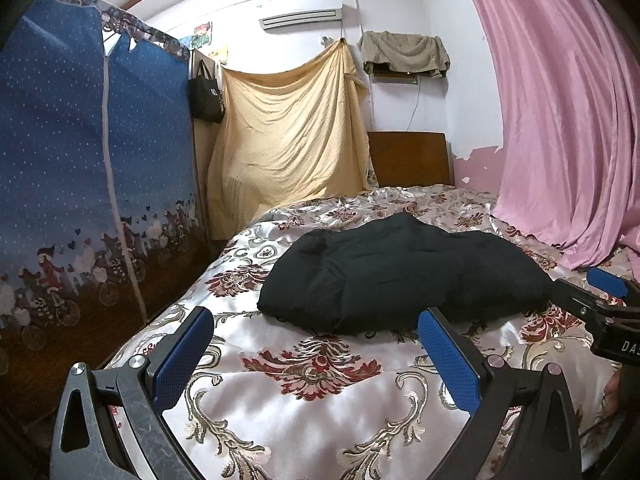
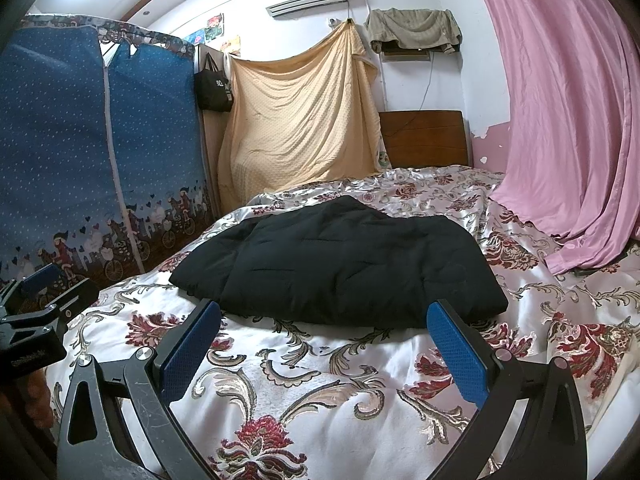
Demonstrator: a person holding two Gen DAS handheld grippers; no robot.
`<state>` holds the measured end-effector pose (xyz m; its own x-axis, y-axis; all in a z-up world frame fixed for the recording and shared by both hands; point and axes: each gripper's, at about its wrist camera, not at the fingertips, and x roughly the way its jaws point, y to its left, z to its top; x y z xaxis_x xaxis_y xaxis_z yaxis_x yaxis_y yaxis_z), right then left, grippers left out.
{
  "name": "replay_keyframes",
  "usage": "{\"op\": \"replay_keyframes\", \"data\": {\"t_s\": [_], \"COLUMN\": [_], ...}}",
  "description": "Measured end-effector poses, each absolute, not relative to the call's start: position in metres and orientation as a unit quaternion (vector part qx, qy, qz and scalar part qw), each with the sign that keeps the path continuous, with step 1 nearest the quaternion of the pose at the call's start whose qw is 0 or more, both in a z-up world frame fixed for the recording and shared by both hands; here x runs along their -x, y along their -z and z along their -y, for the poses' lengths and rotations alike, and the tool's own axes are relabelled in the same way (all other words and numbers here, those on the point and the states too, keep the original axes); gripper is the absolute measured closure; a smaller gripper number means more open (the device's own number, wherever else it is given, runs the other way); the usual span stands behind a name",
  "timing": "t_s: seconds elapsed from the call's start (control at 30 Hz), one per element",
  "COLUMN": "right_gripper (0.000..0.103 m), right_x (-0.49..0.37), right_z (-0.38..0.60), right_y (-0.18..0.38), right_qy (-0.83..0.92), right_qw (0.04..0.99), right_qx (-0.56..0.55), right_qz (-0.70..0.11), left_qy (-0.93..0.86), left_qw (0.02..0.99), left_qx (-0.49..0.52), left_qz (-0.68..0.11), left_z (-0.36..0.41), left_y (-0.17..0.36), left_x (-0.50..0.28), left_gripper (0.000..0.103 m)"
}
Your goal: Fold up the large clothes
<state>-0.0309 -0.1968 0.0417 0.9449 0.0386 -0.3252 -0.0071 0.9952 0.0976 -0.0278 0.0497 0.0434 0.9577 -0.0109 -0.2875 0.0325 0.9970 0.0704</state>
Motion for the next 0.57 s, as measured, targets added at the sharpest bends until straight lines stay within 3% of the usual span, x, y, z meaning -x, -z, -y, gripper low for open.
{"op": "replay_keyframes", "data": {"t_s": [0.57], "right_gripper": [0.001], "right_x": [0.0305], "right_z": [0.1919], "right_y": [-0.0413], "right_qy": [-0.011], "right_qw": [0.985], "right_qx": [-0.048], "right_qz": [-0.167], "left_qy": [0.01], "left_qw": [0.99], "left_qx": [-0.041], "left_qz": [-0.137], "left_z": [-0.0464], "left_y": [-0.0378], "left_x": [0.0331], "left_gripper": [0.0]}}
